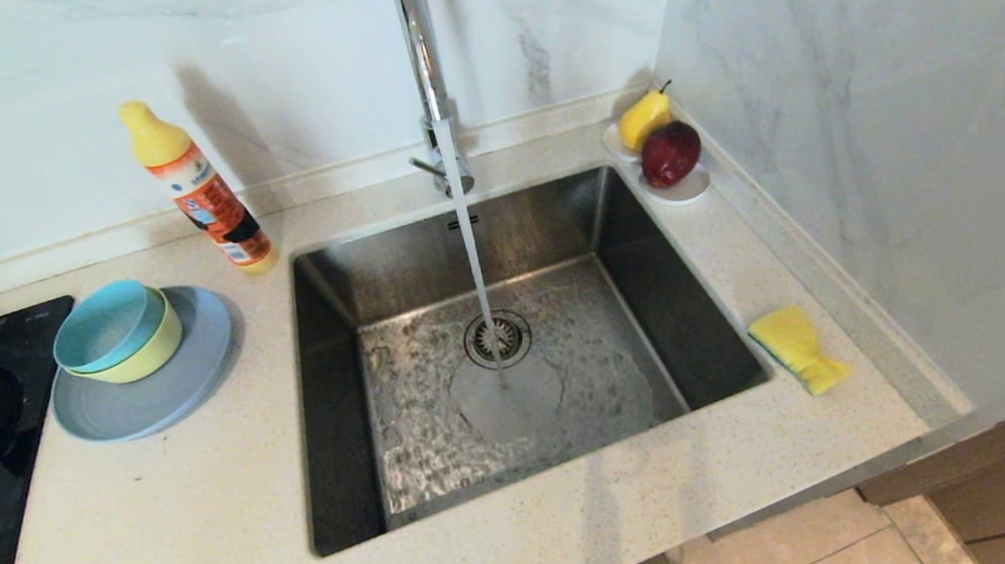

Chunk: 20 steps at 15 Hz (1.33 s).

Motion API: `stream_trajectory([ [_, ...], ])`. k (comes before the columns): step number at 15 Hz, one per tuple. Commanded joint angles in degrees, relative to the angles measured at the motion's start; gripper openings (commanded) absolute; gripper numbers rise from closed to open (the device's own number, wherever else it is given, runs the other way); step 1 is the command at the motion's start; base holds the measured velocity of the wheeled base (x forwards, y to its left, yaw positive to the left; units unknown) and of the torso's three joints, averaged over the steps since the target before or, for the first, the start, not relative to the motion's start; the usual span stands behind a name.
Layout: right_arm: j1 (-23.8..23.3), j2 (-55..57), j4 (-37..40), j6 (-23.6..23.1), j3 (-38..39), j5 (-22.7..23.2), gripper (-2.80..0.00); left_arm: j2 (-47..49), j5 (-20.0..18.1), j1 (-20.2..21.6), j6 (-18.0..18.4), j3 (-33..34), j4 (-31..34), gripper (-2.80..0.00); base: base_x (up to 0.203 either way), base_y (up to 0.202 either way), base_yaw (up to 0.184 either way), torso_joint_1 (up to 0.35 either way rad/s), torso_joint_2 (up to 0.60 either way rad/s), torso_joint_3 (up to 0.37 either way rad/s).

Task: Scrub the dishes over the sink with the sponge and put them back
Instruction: Pick up a bowl and the sponge

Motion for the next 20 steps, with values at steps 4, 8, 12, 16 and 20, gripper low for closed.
stream_trajectory([
  [4, 0.00, -0.05, 0.11, -0.33, 0.02, -0.07, -2.80, 0.21, -0.01, 0.04, -0.01, 0.88, -0.05, -2.80, 0.000, 0.000, 0.000, 0.000, 0.00, 0.000],
  [8, 0.00, -0.21, 0.09, -6.69, -0.01, 0.55, -2.80, 0.21, 0.05, 0.04, -0.04, 0.88, -0.01, -2.80, 0.000, 0.000, 0.000, 0.000, 0.00, 0.000],
  [12, 0.00, 0.34, -0.42, -7.26, -4.01, 0.73, -2.80, 0.21, -0.02, 0.04, -0.04, 0.88, 0.00, -2.80, 0.000, 0.000, 0.000, 0.000, 0.00, 0.000],
  [16, -0.01, 5.68, 6.56, -6.62, -25.95, 4.86, -2.80, 0.21, 0.05, -0.02, -0.04, 0.88, -0.05, -2.80, 0.000, 0.000, 0.000, 0.000, 0.00, 0.000],
  [20, -1.57, 19.30, 10.41, -6.63, -36.54, 12.28, -2.80, 0.21, 0.05, 0.04, -0.13, 0.88, -0.09, -2.80, 0.000, 0.000, 0.000, 0.000, 0.00, 0.000],
])
